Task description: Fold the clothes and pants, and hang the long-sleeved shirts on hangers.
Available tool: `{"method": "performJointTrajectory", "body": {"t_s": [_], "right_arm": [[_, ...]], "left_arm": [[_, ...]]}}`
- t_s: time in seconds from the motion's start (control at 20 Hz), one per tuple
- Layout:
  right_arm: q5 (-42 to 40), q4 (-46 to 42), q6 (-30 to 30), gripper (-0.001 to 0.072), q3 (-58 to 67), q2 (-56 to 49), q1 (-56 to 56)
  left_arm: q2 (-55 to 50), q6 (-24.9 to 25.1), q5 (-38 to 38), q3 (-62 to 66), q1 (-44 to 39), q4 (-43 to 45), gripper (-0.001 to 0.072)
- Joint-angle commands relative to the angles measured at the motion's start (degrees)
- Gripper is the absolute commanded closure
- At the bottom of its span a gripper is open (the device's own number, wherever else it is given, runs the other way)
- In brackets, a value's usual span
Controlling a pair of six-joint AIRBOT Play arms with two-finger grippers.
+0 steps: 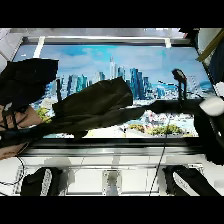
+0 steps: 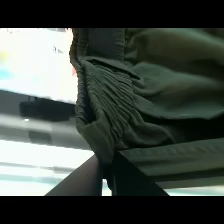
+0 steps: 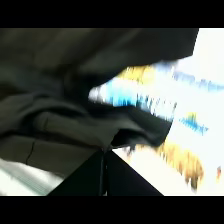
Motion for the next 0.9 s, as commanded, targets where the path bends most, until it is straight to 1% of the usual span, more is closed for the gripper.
{"method": "performJointTrajectory", "body": {"t_s": [0.0,0.15,0.3,0.4,0.5,0.55,0.6,0.65,0.7,0.85], "right_arm": [[-4.92,1.16,-2.03,0.0713,12.52,-17.05,-0.04],[-6.51,2.32,-2.21,0.0713,24.70,-30.42,-0.04],[-9.38,2.78,-2.16,0.0713,34.34,-40.87,-0.04],[-9.90,4.70,-2.19,0.0712,37.97,-45.38,0.02],[-10.23,4.74,-2.32,0.0709,38.97,-47.30,0.02],[-9.44,4.72,-4.04,0.0676,38.97,-47.69,0.00],[-7.43,4.76,-5.55,0.0553,38.97,-48.04,0.02],[-4.52,4.94,-6.40,0.0414,38.97,-48.50,0.04],[-1.22,4.96,-8.04,0.0403,38.97,-49.29,0.35],[3.37,5.16,-8.26,0.0404,38.95,-52.65,0.35]], "left_arm": [[-9.81,-1.60,8.70,4.90,0.00,-2.40,0.0680],[-20.83,-1.55,16.79,10.73,-1.14,-5.84,0.0680],[-31.56,-1.60,23.65,17.46,-7.13,-5.79,0.0680],[-38.23,-1.60,27.30,22.36,-11.80,-5.79,0.0679],[-43.32,-1.60,28.57,26.18,-14.36,-5.79,0.0679],[-45.18,-1.60,28.50,27.41,-14.88,-5.79,0.0679],[-46.23,-1.60,28.52,27.82,-14.99,-5.79,0.0679],[-46.64,-1.60,28.46,27.82,-14.97,-5.73,0.0679],[-46.62,-1.60,28.46,27.85,-14.80,-5.73,0.0678],[-46.16,-1.57,28.44,27.87,-14.58,-5.73,0.0678]]}}
